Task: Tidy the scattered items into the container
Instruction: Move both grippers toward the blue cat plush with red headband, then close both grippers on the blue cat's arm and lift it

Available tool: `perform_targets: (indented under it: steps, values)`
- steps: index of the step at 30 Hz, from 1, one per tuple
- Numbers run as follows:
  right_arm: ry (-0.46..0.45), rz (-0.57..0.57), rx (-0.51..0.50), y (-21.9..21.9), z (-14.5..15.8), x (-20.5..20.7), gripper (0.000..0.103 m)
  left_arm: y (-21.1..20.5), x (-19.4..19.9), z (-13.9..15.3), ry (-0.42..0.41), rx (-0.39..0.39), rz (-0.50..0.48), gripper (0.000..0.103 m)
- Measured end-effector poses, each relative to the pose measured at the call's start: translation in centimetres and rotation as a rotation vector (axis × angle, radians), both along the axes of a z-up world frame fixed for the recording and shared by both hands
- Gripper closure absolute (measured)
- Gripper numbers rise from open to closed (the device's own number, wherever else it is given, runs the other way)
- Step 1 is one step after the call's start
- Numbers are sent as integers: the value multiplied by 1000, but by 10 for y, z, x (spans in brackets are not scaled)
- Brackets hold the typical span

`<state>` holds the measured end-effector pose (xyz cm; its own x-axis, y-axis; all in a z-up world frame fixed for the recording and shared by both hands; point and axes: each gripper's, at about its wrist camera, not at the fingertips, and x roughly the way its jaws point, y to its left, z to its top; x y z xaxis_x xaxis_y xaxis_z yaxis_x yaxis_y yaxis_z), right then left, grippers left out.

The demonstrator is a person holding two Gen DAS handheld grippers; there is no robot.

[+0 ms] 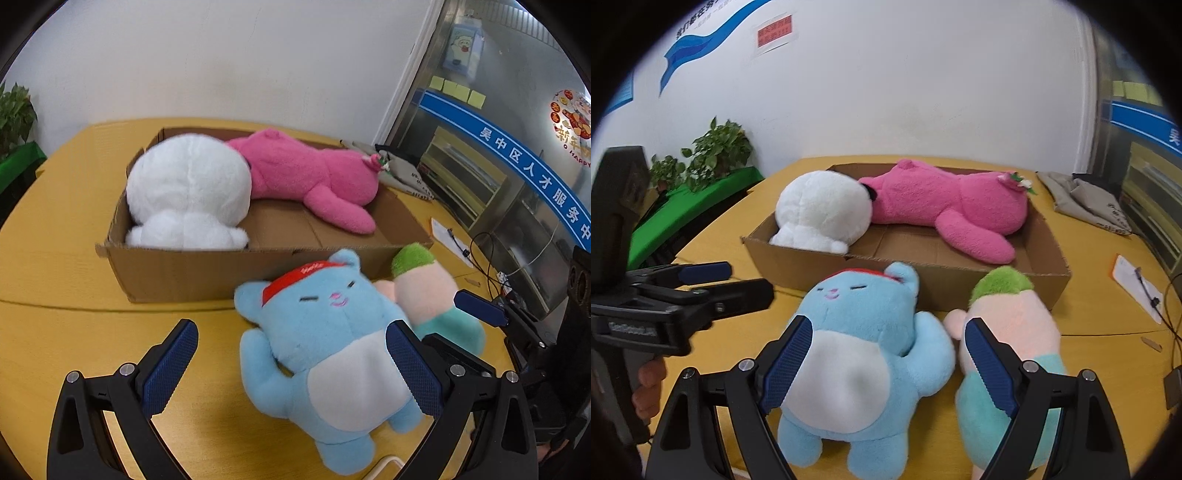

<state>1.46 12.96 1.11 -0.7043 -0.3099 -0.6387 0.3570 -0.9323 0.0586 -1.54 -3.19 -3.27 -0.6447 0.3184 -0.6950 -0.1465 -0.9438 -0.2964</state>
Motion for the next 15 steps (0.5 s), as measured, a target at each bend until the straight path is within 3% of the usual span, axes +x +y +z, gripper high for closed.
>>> perform_targets:
  steps: [7, 10, 15]
  values:
    - [-132, 129, -22, -26, -41, -9, 20, -19, -4, -33, -78, 15, 15, 0]
    - [-123, 132, 8, -33, -52, -9, 20, -26, -5, -42, -92, 26, 20, 0]
    - [-174, 304, -182, -36, -47, -7, 23, -48, -4, -52, -107, 79, 32, 0]
